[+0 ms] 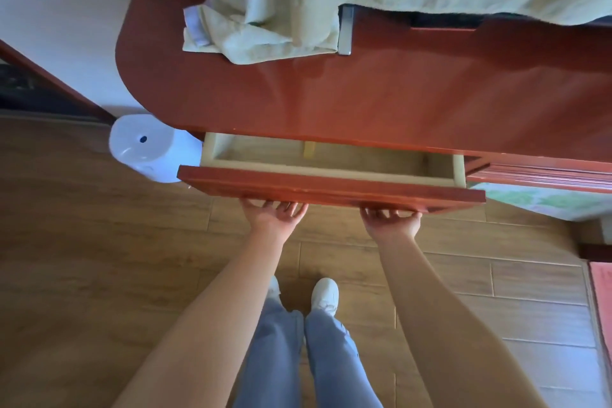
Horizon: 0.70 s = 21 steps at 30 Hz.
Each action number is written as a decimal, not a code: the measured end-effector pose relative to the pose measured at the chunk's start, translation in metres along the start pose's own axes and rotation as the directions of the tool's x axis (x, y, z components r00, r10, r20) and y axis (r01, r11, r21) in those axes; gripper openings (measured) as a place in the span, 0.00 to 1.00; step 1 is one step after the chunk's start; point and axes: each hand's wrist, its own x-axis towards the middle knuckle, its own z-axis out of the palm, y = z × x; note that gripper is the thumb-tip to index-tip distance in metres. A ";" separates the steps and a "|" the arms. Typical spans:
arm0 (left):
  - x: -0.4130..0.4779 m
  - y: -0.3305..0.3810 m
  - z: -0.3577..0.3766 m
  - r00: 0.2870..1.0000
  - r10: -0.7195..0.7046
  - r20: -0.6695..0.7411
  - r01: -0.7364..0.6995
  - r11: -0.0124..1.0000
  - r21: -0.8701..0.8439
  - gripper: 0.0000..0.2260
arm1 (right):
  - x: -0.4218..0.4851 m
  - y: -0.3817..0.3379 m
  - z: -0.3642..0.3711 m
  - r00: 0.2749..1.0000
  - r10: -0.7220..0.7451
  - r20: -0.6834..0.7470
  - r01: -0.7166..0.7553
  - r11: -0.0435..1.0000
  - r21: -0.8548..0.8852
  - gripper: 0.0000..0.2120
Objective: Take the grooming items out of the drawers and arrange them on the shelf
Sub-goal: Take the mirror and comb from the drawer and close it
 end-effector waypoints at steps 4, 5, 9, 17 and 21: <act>-0.027 -0.009 -0.032 0.998 -0.026 -0.056 0.025 1.000 -0.020 0.38 | -0.020 0.003 -0.039 0.999 0.029 -0.036 -0.029 1.000 0.012 0.27; -0.032 -0.012 -0.041 0.997 -0.024 -0.072 0.022 0.999 -0.027 0.38 | -0.024 0.005 -0.048 0.998 0.035 -0.048 -0.035 0.999 0.005 0.28; -0.055 -0.023 -0.077 0.994 -0.018 -0.111 0.012 0.999 -0.048 0.38 | -0.042 0.011 -0.087 0.995 0.059 -0.080 -0.057 0.998 0.026 0.29; -0.089 -0.032 -0.111 0.970 0.027 -0.240 -0.009 0.997 0.075 0.32 | -0.068 0.016 -0.133 0.995 0.036 -0.091 -0.036 0.999 0.005 0.22; -0.100 -0.028 -0.113 0.926 0.059 -0.372 0.162 0.830 0.533 0.22 | -0.085 0.011 -0.137 0.991 0.021 -0.134 -0.054 0.968 -0.245 0.13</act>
